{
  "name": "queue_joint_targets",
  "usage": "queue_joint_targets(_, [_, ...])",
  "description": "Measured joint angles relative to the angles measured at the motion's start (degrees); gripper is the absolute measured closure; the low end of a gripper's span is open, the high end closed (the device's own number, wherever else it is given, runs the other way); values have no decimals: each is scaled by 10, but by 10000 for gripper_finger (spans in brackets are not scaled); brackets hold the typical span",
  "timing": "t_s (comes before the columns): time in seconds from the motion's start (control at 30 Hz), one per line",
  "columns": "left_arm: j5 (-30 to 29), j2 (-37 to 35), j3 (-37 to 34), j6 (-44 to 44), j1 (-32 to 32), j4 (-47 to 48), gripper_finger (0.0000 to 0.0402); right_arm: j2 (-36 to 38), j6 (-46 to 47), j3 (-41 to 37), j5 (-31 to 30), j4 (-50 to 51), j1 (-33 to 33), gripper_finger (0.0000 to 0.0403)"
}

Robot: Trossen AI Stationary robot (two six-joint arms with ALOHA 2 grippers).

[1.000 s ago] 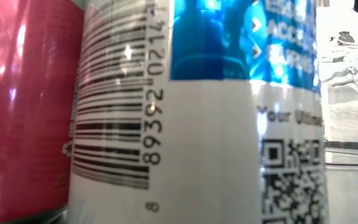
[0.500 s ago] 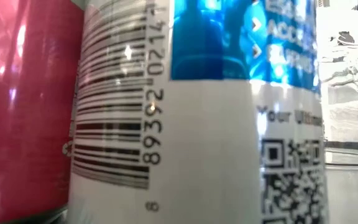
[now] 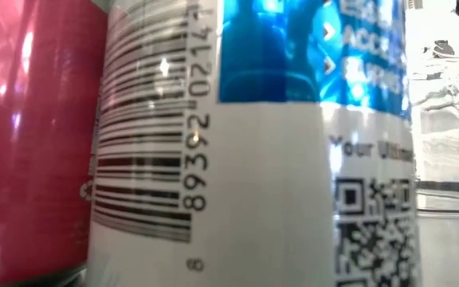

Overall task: Sort soda cans
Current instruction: Put the right orange soda can into the middle transparent bin

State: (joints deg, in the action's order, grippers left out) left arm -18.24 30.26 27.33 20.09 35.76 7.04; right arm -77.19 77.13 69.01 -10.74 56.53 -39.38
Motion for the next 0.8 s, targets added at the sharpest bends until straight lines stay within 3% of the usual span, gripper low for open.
queue_joint_targets(0.43, [0, 1, 0, -13, 0, 0, 249, 0, 0, 0, -13, -31, 0, 120])
queue_joint_targets(0.8, [0, 1, 0, -14, 0, 0, 249, 0, 1, 0, -13, -3, 7, 37])
